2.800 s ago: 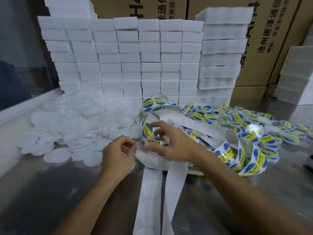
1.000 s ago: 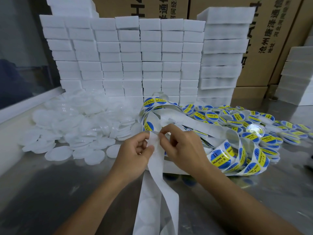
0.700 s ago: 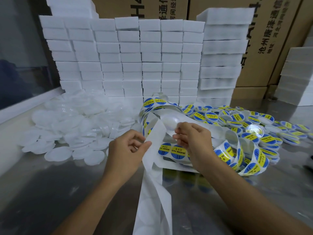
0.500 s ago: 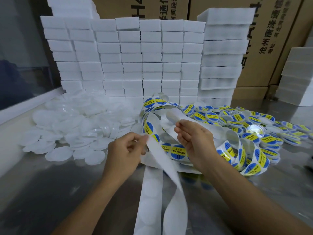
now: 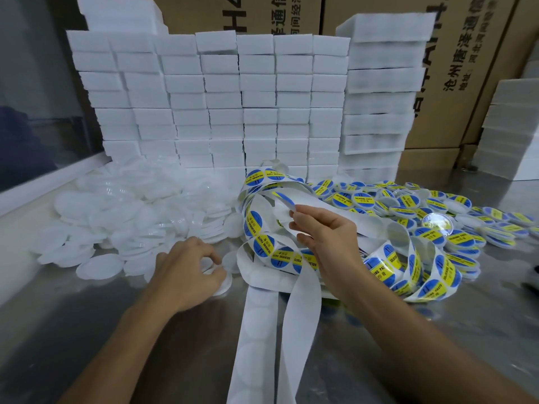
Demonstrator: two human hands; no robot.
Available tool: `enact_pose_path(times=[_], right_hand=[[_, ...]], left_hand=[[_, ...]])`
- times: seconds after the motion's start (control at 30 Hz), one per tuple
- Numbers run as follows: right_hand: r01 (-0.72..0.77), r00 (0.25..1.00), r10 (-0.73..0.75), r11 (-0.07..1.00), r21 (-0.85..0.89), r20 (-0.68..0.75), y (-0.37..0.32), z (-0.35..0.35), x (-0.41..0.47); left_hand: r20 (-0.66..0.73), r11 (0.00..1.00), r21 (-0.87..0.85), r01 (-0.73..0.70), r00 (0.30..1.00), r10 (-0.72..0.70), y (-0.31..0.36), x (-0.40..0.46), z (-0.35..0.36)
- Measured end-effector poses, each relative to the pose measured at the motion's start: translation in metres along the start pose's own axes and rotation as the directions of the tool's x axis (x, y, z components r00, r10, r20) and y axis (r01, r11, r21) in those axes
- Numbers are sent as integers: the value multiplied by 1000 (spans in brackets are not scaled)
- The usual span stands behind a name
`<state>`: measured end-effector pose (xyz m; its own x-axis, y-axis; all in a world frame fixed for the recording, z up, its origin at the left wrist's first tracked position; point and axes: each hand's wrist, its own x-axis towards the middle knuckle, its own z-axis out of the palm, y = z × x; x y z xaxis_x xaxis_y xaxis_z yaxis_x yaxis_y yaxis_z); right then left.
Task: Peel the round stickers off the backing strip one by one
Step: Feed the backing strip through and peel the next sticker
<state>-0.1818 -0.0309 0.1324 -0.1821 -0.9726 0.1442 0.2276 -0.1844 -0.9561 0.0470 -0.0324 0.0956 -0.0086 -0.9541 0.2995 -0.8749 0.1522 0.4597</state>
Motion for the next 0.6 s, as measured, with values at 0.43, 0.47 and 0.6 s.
enact_pose_path(times=[0.43, 0.47, 0.6], right_hand=[[235, 968, -248, 950, -207, -37, 13, -1, 4], [248, 964, -263, 944, -217, -43, 13, -1, 4], [273, 954, -293, 935, -226, -61, 14, -3, 7]], left_hand=[[124, 977, 206, -50, 992, 24, -4, 1, 6], [123, 980, 190, -61, 992, 38, -3, 1, 7], [109, 985, 128, -112, 989, 98, 1, 0, 8]])
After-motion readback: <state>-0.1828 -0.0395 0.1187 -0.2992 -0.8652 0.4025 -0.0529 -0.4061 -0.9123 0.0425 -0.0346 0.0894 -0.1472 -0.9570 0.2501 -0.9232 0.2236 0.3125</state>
